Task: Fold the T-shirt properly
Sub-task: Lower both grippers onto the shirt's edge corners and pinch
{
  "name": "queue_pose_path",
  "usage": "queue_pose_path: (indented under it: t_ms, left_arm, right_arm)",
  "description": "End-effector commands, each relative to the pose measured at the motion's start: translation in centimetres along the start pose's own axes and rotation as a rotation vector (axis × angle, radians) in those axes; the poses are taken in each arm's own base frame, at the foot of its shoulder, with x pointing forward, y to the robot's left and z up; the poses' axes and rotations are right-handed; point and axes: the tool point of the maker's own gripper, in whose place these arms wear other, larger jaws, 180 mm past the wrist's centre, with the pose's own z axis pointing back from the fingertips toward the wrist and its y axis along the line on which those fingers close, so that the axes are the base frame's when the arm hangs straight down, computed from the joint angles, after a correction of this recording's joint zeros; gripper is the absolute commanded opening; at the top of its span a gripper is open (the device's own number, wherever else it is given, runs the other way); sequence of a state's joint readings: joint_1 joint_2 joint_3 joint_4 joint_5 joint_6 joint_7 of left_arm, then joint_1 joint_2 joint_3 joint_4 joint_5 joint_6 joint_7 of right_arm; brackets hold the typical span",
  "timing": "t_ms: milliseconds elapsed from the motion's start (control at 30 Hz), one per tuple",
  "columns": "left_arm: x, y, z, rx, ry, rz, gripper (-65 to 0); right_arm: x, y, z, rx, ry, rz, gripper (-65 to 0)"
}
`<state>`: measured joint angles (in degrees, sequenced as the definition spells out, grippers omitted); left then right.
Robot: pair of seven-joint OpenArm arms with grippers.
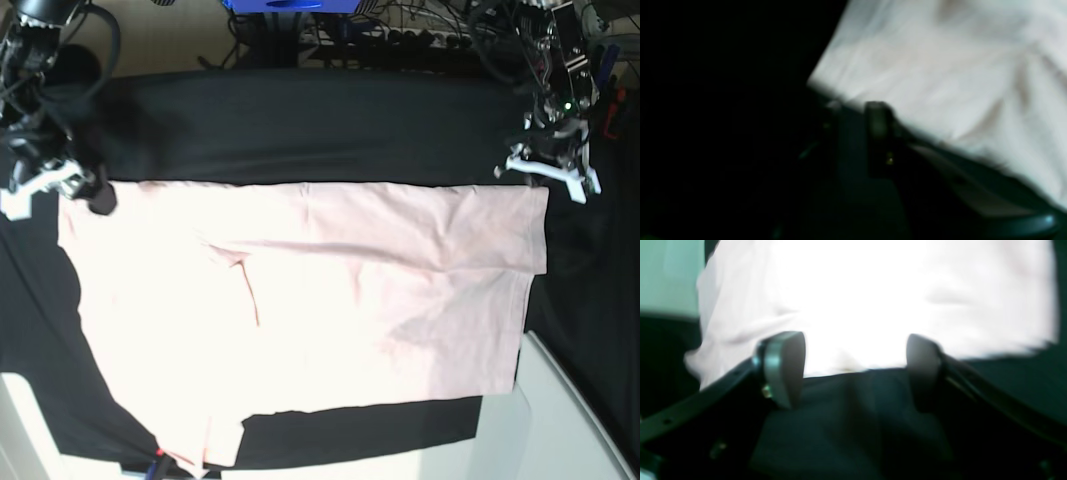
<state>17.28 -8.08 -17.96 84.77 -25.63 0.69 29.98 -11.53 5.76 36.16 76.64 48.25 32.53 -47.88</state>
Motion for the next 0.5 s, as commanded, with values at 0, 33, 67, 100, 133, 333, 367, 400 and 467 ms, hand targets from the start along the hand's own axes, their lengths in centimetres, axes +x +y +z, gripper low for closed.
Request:
queue_pose_path:
  t_ms: [0, 33, 67, 100, 133, 333, 367, 400, 467]
  left_arm:
    - [1.3, 0.1, 0.2, -0.007, -0.046, -0.01, -42.3]
    - [0.8, 0.3, 0.4, -0.003, -0.035, -0.013, -39.1]
    - [0.4, 0.6, 0.5, 0.001, -0.026, -0.017, -37.1]
    - [0.0, 0.8, 0.7, 0.003, -0.016, -0.021, -35.4]
    - [-0.4, 0.8, 0.8, 0.005, -0.008, -0.02, -34.4]
    - [-2.2, 1.3, 1.2, 0.012, 0.029, -0.021, -26.7]
    - [-2.3, 1.3, 1.3, 0.013, 0.031, -0.021, -24.4]
    - [-2.3, 1.4, 1.3, 0.013, 0.032, -0.021, -21.0]
    - [-2.4, 1.4, 1.3, 0.013, 0.034, -0.021, -13.6]
  right_arm:
    - [1.5, -0.1, 0.7, 0.006, -0.058, -0.001, -15.8]
    - [1.8, -1.0, 1.3, -0.015, -0.079, -0.018, -15.2]
    - [2.1, -1.5, 1.7, -0.029, -0.095, -0.029, -15.2]
    - [2.2, -2.2, 2.1, -0.044, -0.106, -0.046, -15.1]
    - [2.1, -2.8, 2.3, -0.057, -0.113, -0.063, -15.1]
    - [0.0, -4.7, 1.3, -0.072, -0.076, -0.173, -15.1]
    - [-0.5, -4.9, 0.9, -0.07, -0.064, -0.195, -15.1]
    - [-0.8, -5.1, 0.6, -0.069, -0.057, -0.213, -15.1]
    - [-0.7, -5.4, 0.1, -0.065, -0.046, -0.228, -15.1]
